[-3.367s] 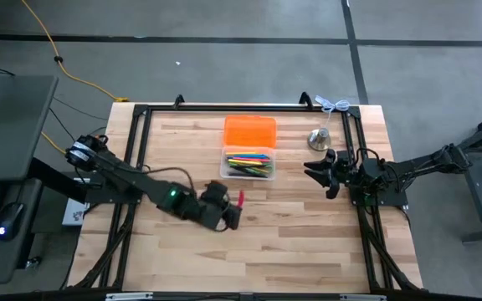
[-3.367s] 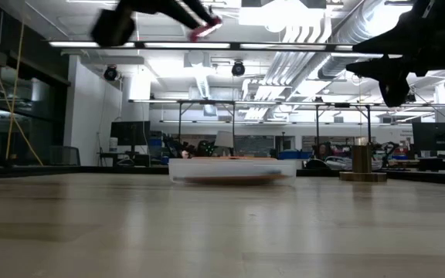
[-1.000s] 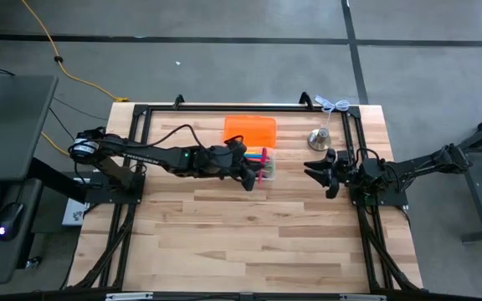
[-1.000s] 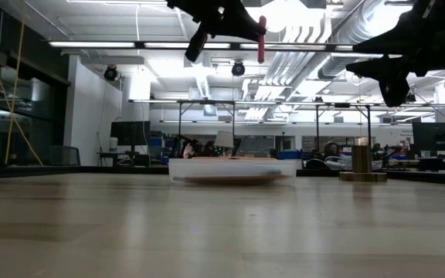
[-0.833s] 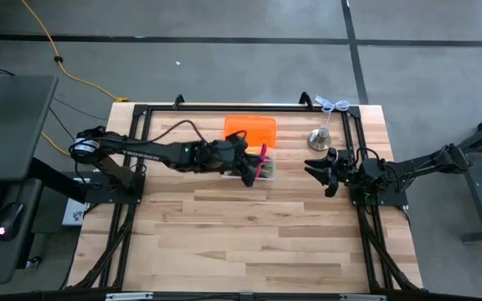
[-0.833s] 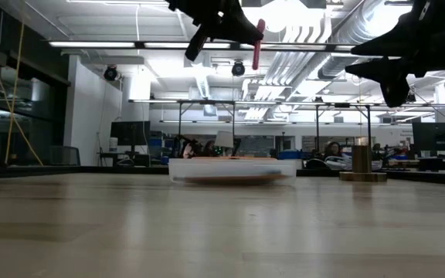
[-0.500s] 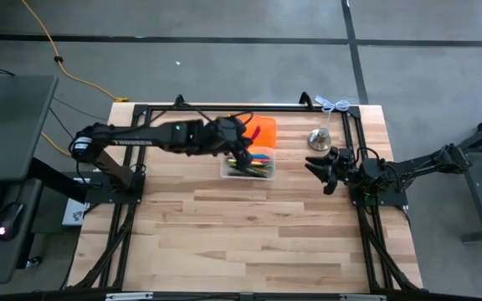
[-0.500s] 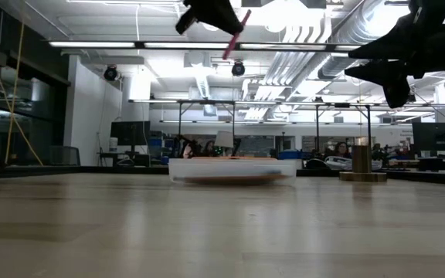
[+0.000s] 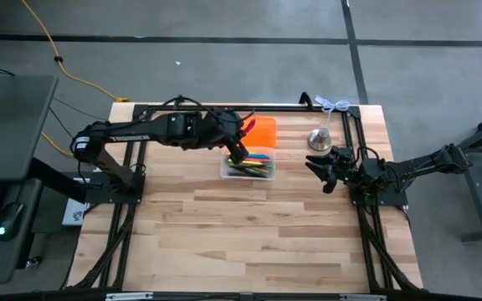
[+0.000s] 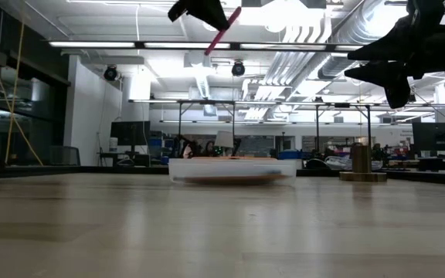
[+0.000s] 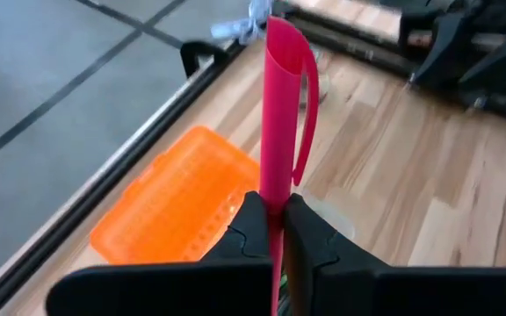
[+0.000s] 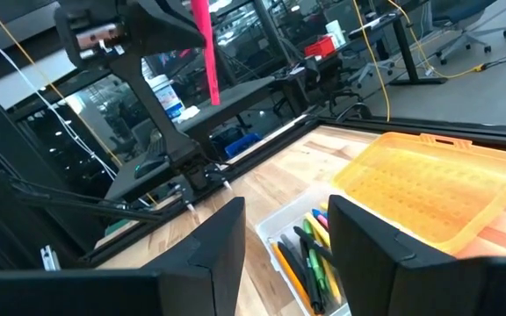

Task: Pick & place school supplies into a supply box
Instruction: Put the pink pen into the orange supply box

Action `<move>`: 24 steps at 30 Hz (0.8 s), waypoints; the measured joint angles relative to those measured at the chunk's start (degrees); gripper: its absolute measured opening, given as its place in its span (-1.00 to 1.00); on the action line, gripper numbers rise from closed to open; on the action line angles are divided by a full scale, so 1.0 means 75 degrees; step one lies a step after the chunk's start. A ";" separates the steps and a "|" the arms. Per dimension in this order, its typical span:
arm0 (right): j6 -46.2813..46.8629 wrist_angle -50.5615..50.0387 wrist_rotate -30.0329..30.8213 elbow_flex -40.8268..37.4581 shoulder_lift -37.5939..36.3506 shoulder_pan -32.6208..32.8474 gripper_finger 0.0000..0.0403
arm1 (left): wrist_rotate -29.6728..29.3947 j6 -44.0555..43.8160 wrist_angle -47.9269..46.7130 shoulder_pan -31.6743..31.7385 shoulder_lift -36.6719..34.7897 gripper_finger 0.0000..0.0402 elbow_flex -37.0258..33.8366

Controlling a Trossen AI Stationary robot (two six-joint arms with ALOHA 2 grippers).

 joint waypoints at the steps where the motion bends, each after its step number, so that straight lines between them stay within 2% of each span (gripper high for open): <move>1: 0.0000 -0.0002 -0.0001 -0.0002 0.0000 0.0000 -0.30 | 0.0028 -0.0003 -0.0087 0.0000 0.0022 -0.83 -0.0003; 11: 0.0000 -0.0052 -0.0004 -0.0003 0.0000 0.0000 -0.30 | 0.0608 0.0028 -0.0527 0.0106 0.0684 -0.82 -0.0026; 13: 0.0002 -0.0051 -0.0010 -0.0003 0.0002 0.0000 -0.30 | 0.0844 0.0114 -0.0202 0.0129 0.0901 -0.82 0.0012; 20: 0.0033 -0.0091 -0.0083 -0.0003 0.0044 0.0000 -0.30 | 0.1518 0.0400 -0.0231 0.0245 0.1551 -0.85 -0.0006; 24: 0.0032 -0.0090 -0.0108 -0.0003 0.0129 0.0000 -0.30 | 0.1644 0.0553 -0.0318 0.0291 0.1881 -0.83 -0.0012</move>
